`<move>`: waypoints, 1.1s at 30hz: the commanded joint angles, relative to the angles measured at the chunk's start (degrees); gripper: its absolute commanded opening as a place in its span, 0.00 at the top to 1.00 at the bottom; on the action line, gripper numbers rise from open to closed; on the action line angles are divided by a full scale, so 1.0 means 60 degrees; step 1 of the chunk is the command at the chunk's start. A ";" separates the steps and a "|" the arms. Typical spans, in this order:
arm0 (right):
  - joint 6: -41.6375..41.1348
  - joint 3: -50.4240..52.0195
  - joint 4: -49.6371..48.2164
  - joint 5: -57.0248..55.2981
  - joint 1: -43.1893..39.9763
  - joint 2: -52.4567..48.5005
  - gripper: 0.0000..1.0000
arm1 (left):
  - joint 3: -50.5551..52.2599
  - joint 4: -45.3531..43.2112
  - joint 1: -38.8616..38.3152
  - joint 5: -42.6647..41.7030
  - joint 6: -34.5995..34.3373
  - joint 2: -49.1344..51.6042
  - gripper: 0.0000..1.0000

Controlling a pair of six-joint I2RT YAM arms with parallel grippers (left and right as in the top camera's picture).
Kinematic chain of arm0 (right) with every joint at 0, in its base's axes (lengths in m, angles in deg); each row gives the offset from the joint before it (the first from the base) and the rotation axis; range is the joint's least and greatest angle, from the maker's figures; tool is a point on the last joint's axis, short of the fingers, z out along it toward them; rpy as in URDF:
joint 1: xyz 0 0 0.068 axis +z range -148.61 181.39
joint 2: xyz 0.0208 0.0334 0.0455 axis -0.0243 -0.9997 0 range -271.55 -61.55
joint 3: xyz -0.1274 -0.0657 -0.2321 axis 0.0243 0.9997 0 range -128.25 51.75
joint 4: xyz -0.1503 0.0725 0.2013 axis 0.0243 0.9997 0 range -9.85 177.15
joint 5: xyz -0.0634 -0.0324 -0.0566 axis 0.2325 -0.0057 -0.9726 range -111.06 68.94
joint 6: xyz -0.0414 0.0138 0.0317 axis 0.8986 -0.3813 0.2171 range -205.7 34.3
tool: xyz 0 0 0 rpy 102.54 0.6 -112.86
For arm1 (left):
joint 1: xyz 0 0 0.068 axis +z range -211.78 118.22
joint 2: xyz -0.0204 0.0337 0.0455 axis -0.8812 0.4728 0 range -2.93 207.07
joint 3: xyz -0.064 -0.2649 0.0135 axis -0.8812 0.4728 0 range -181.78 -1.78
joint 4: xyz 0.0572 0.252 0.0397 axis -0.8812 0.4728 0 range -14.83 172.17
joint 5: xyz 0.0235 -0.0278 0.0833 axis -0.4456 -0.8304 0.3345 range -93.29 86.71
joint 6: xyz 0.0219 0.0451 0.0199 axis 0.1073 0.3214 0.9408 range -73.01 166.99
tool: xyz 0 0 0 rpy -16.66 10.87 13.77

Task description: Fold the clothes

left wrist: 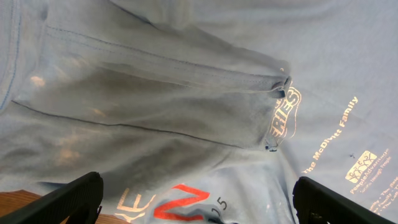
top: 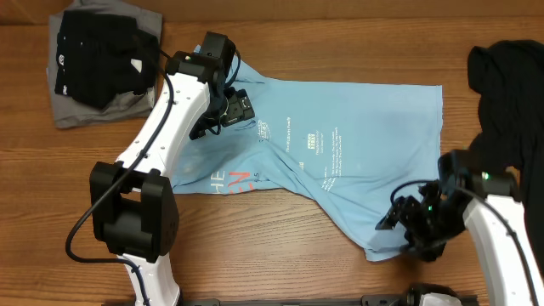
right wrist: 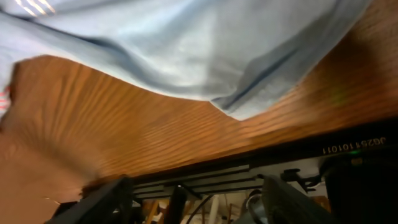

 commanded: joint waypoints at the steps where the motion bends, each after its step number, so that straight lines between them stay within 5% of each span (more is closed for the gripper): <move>1: -0.0834 0.0477 -0.0164 0.0091 0.0062 0.0597 0.26 | -0.0211 0.0007 0.0044 0.0175 0.0222 0.0044 0.00; 14: -0.4003 0.3115 -0.2925 -0.0091 0.0062 0.0820 0.25 | -0.0211 0.0382 0.0036 -0.0273 0.0226 0.0044 0.00; 22: -0.4036 0.3854 -0.3730 -0.0091 0.0062 0.0812 0.26 | -0.0211 0.0401 0.0036 -0.0277 0.0222 0.0044 0.00; 33: -0.4029 0.3854 -0.3894 -0.0087 0.0062 0.0812 0.52 | -0.0211 0.0474 0.0036 -0.0273 0.0226 0.0044 0.00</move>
